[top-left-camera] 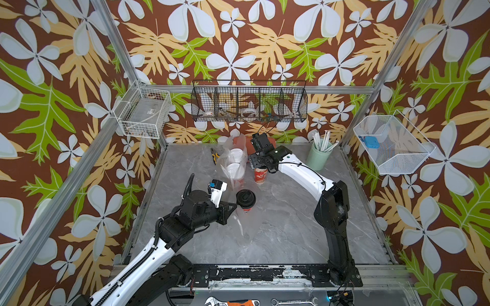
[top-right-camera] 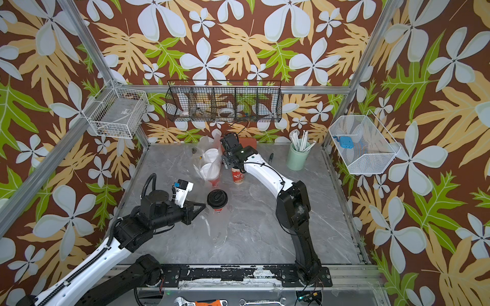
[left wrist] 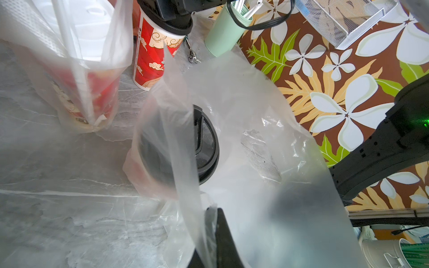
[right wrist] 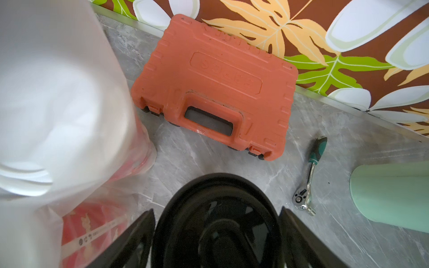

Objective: Pack milk tea into plastic carrier bags
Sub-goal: Pick up the milk tea cup at the center of the board.

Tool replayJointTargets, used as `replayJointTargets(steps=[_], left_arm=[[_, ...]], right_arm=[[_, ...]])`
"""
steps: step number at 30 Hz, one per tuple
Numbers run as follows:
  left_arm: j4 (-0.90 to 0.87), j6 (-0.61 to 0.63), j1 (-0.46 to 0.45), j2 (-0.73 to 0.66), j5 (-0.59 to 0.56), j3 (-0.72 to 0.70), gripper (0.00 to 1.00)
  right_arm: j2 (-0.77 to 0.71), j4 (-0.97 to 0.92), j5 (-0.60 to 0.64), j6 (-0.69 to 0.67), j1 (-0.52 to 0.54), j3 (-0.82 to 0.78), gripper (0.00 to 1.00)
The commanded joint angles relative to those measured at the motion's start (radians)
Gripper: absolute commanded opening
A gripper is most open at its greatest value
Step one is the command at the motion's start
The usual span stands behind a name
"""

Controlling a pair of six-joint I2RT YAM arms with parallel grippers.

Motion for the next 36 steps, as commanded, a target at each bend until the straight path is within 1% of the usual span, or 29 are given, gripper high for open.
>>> replayJointTargets(steps=[1, 6, 12, 22, 36], left_arm=[[0.018, 0.002, 0.0, 0.001, 0.008, 0.003, 0.0], [0.014, 0.002, -0.001, 0.0, 0.009, -0.001, 0.0], [0.006, 0.007, -0.001, -0.001, 0.003, 0.003, 0.0], [0.005, -0.001, -0.001, 0.004, 0.003, 0.001, 0.0], [-0.004, -0.001, -0.001, 0.001, 0.001, 0.0, 0.0]], right_arm=[[-0.016, 0.008, -0.003, 0.009, -0.001, -0.004, 0.82], [-0.029, 0.021, -0.041, 0.013, -0.002, -0.006, 0.83], [-0.051, 0.034, -0.044, 0.016, -0.002, -0.022, 0.84], [-0.037, 0.03, -0.049, 0.029, -0.018, -0.04, 0.84], [-0.024, 0.033, -0.074, 0.042, -0.021, -0.061, 0.78]])
